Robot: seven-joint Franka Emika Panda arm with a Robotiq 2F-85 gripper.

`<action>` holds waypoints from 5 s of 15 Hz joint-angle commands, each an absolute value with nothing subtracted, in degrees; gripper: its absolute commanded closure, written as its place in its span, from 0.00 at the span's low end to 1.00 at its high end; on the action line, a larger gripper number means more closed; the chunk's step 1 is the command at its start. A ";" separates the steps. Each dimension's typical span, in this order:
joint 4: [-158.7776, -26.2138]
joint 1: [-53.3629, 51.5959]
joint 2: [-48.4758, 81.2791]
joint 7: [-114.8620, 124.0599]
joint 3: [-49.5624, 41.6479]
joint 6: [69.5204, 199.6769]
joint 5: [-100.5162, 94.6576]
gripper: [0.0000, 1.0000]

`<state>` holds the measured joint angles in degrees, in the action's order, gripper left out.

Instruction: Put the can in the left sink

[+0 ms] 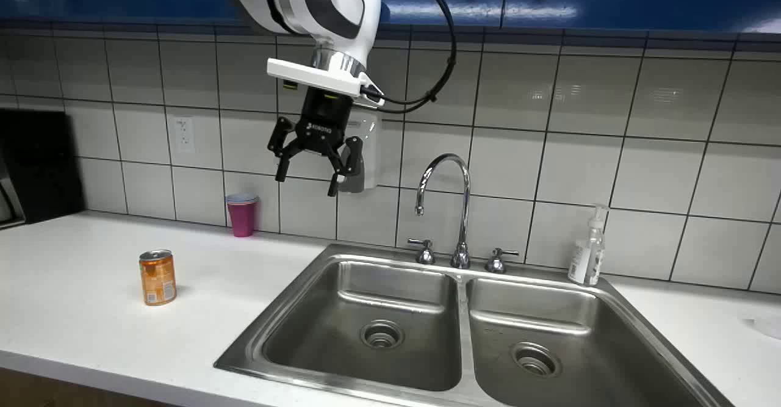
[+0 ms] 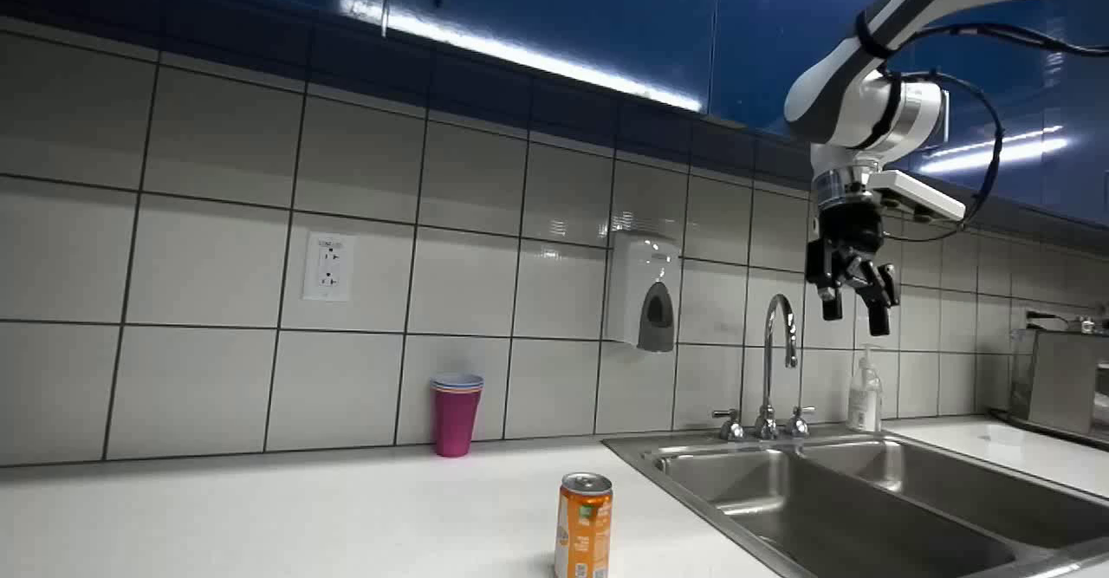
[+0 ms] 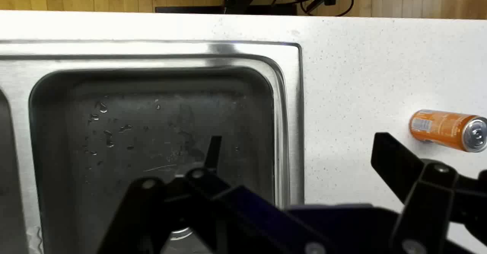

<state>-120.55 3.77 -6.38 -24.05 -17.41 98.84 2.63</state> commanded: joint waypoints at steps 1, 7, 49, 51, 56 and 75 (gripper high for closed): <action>-120.46 5.89 -6.24 -24.24 -15.36 98.72 2.84 0.00; -120.46 5.88 -6.22 -24.24 -15.36 98.73 2.84 0.00; -153.44 -5.17 -15.08 -43.72 -4.26 132.52 -9.79 0.00; -153.68 -6.74 -15.73 -47.15 -3.55 133.45 -7.88 0.00; -152.67 -9.89 -16.30 -54.32 -2.45 135.05 -5.35 0.00; -142.15 -14.41 -3.03 -50.52 7.31 132.05 -3.41 0.00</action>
<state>-145.95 -15.22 -6.91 -53.60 5.22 134.07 -2.46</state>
